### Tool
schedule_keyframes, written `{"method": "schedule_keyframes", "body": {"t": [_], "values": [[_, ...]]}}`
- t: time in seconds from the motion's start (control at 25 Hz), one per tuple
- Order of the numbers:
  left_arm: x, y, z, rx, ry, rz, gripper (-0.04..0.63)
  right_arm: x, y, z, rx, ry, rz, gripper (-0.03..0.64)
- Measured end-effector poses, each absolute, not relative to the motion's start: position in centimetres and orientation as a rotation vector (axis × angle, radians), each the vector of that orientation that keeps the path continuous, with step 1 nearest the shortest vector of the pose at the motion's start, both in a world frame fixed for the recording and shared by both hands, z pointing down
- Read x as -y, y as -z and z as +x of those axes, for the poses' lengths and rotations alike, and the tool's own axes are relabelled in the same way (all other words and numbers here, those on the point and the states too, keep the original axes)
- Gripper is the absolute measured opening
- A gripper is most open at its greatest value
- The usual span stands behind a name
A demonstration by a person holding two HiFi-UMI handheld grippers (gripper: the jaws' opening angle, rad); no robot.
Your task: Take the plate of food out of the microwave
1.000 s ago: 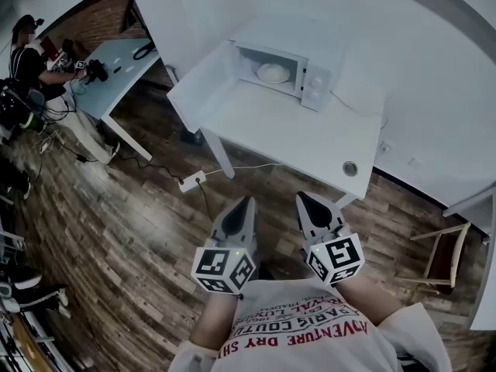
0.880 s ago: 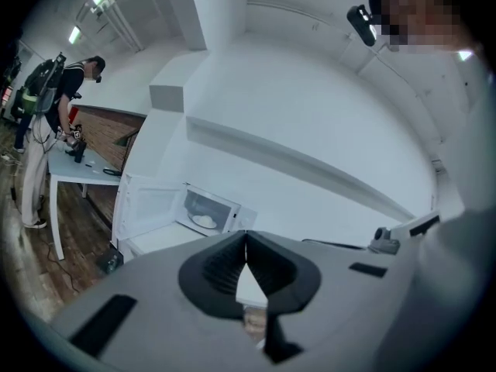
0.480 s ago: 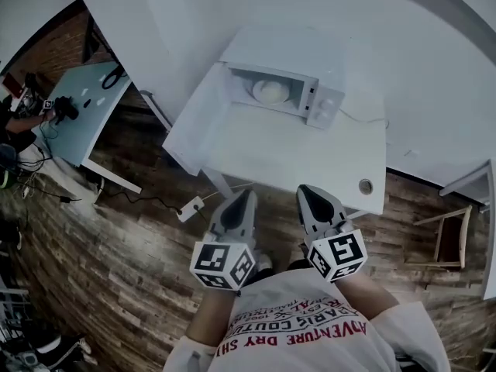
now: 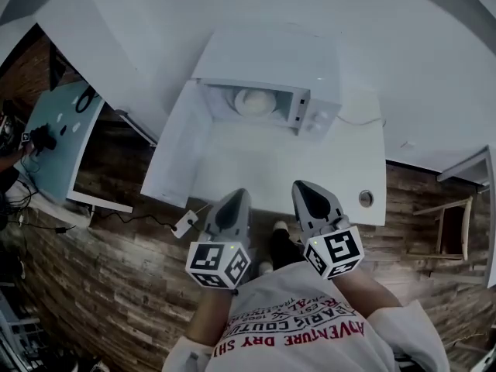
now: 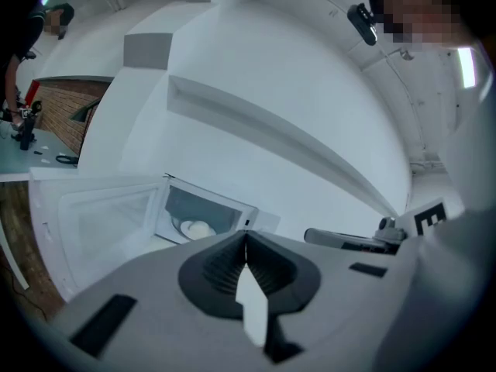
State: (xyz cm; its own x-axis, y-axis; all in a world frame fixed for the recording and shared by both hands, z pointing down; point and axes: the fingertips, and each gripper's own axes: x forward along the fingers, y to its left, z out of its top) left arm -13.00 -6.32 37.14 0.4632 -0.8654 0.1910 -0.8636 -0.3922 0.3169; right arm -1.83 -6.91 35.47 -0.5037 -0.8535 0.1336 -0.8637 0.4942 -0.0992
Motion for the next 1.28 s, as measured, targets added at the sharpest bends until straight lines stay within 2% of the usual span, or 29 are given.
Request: {"method": "schedule_keyframes", "body": {"t": [0.52,0.96,1.28], "values": [[22.0,-39.1,-9.2,1.512,-0.050,2.283,0.006,22.5,-38.5,1.9,2.652,-0.283,1.446,0.009],[27.0,-46.6,-9.2,1.476,-0.111,2.109,0.006,28.4,-44.8,2.0,2.555,-0.348,1.385,0.010],[31.9,-51.8,-10.6,1.395,0.067,1.905,0.006,31.5,-48.4,0.8,2.505,-0.394,1.377,0.009]]}}
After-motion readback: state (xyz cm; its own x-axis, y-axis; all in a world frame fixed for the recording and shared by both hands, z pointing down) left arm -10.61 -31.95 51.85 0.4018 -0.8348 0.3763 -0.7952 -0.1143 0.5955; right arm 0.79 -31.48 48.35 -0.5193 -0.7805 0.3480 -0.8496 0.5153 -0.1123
